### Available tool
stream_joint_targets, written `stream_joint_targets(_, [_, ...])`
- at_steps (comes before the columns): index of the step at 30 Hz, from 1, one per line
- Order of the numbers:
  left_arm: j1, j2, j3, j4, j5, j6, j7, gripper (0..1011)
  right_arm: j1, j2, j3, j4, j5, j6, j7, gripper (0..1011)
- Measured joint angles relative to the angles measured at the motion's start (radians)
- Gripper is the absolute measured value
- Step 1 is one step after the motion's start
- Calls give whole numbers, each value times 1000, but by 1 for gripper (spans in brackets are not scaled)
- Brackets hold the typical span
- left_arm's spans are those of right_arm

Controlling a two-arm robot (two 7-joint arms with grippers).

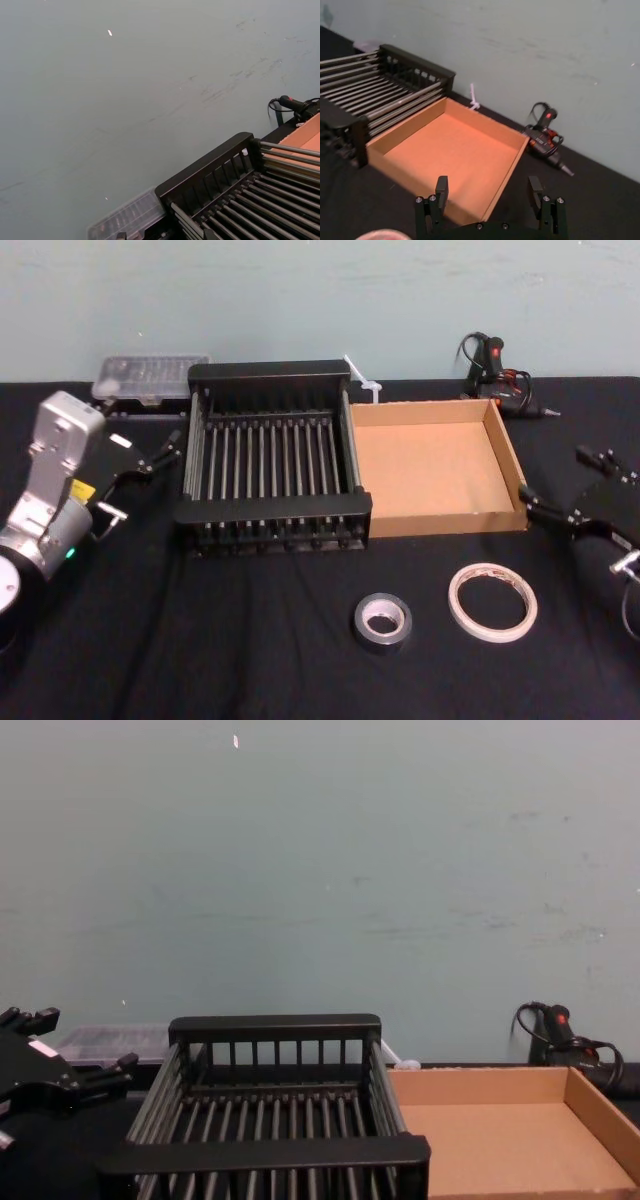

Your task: Pick up the white tape and place it into the black box , Pick up the silver tape and place it into the brown box.

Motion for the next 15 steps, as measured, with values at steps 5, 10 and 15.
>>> stream_joint_targets(5, [0, 0, 0, 0, 0, 0, 0, 1001, -26, 6, 11, -14, 16, 27, 26, 1002])
stream_joint_targets(10, [0, 0, 0, 0, 0, 0, 0, 1001, -47, 9, 16, -26, 36, 75, 60, 1002])
stream_joint_targets(15, [0, 0, 0, 0, 0, 0, 0, 1001, -59, 9, 18, -33, 46, 123, 80, 1002])
